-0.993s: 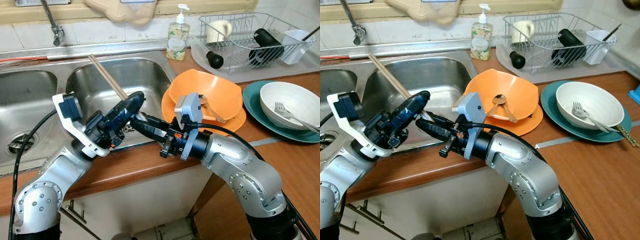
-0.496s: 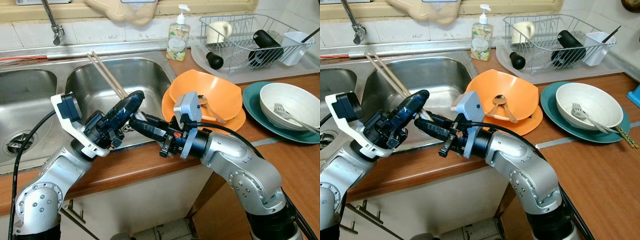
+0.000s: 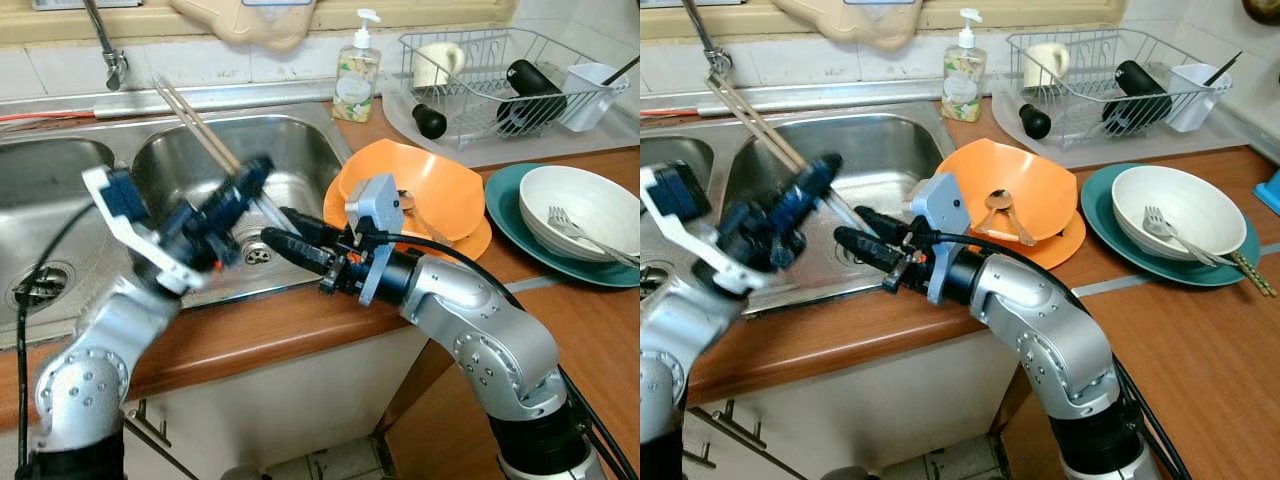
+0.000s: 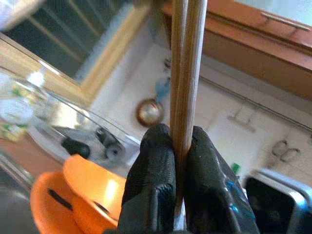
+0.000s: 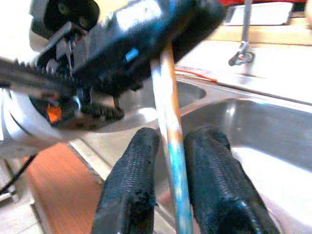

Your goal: Kitchen organization

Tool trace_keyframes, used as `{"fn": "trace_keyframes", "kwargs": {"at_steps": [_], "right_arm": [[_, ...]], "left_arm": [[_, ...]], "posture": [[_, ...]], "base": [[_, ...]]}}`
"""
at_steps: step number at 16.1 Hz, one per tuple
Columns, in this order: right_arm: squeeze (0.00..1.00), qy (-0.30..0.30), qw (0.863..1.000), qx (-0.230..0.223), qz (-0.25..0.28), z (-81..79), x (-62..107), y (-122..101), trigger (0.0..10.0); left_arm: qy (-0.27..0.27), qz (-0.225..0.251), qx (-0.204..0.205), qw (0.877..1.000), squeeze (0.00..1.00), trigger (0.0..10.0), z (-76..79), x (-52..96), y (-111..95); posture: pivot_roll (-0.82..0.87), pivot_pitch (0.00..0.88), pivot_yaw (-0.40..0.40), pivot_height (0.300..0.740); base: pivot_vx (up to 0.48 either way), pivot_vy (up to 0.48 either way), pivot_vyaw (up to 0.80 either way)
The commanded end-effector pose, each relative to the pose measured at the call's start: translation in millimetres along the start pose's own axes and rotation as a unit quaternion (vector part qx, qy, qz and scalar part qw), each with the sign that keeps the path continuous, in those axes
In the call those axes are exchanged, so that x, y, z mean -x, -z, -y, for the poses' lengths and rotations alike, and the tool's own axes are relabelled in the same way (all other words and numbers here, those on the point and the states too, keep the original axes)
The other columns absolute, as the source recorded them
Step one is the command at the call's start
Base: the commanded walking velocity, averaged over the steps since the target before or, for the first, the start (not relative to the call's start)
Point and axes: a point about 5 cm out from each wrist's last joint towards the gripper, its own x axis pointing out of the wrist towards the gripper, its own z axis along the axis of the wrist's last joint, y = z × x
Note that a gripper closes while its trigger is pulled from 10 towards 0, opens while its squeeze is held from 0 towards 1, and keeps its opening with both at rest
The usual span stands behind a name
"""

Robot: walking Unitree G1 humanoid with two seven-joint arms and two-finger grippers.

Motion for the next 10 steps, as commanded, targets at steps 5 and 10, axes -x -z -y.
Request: {"fn": "trace_keyframes", "kwargs": {"at_steps": [5, 10], "right_arm": [[0.00, 0.038, 0.999, 0.033, -0.019, 6.9, 8.8, -8, 10.0], [0.00, 0.050, 0.996, 0.047, -0.053, -0.1, 13.3, -4, 10.0]], "left_arm": [[-0.151, 0.029, -0.055, 0.987, 0.00, 0.0, -47.4, -2.3, -23], [-0.314, 0.015, -0.082, 0.946, 0.00, 3.6, -96.7, -11.3, -28]], "posture": [[-0.02, 0.000, -0.003, 0.740], [-0.07, 0.000, 0.025, 0.740]], "base": [[0.000, 0.000, 0.00], [0.000, 0.000, 0.00]]}}
